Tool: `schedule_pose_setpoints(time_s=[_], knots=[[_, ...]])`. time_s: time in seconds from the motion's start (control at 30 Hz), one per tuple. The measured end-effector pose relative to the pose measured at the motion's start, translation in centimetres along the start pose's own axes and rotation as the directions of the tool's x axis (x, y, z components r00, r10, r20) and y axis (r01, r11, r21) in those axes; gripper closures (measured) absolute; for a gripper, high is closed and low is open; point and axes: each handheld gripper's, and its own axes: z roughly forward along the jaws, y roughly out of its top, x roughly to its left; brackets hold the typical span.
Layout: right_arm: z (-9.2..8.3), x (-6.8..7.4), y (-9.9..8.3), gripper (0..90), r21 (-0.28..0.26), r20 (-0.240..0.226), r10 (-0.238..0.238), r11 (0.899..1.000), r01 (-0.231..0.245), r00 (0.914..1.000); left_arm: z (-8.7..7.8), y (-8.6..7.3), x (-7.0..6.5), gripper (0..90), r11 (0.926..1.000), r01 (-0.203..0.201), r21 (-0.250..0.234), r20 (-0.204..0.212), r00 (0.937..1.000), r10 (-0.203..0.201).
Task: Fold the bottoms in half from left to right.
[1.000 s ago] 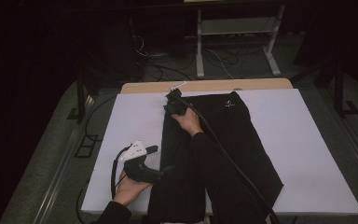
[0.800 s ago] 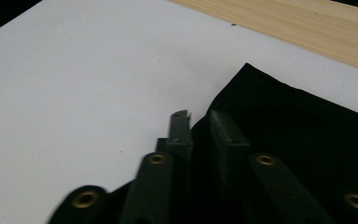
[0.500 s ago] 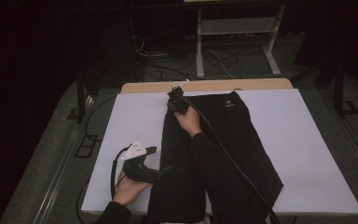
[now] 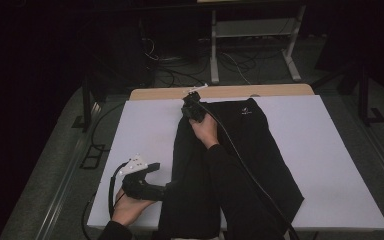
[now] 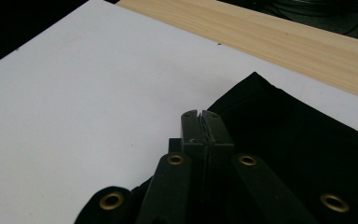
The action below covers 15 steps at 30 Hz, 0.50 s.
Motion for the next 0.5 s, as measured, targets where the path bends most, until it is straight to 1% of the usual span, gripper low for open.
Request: schedule_pose_setpoints(time_s=[0.03, 0.07, 0.17, 0.2, 0.27, 0.37, 0.4, 0.5], knots=[[-0.1, 0.0, -0.1, 87.7, 0.001, 0.002, 0.001, 1.0, -0.001, 1.0, -0.1, -0.1, -0.1, 4.6, 1.0, 0.001, 0.004, 0.001, 1.0, -0.001], [-0.2, 0.0, -0.1, 87.7, 0.001, 0.005, 0.004, 1.0, -0.004, 1.0, -0.2, -0.2, -0.1, 4.6, 0.9999, 0.009, 0.006, 0.005, 0.9999, -0.01], [-0.6, -0.1, -0.3, 87.8, 0.005, 0.011, 0.004, 1.0, -0.004, 0.9999, -0.4, -0.6, -0.5, 4.6, 0.9991, 0.025, 0.033, 0.012, 0.9996, -0.025], [-0.8, -0.1, -0.3, 87.8, -0.005, 0.009, 0.01, 1.0, -0.01, 0.9999, -0.6, -0.8, -0.6, 4.6, 0.9986, 0.036, 0.039, 0.017, 0.9992, -0.036], [-1.0, -0.1, -0.4, 87.8, -0.005, 0.011, 0.013, 1.0, -0.013, 0.9999, -0.6, -1.0, -0.8, 4.6, 0.9976, 0.049, 0.048, 0.026, 0.9984, -0.051], [-1.2, 0.0, -0.6, 87.8, -0.002, 0.015, 0.008, 1.0, -0.008, 0.9999, -0.5, -1.4, -1.0, 5.0, 0.9962, 0.045, 0.075, 0.028, 0.9985, -0.047], [-1.4, 0.1, -0.7, 87.8, -0.003, 0.005, 0.016, 1.0, -0.016, 0.9999, -0.5, -1.5, -1.1, 5.2, 0.9956, 0.046, 0.082, 0.03, 0.9984, -0.048], [-1.4, 0.3, -0.8, 87.8, 0.002, 0.003, 0.0, 1.0, 0.0, 1.0, -0.5, -1.5, -1.2, 5.3, 0.9937, 0.05, 0.1, 0.036, 0.9979, -0.053]])
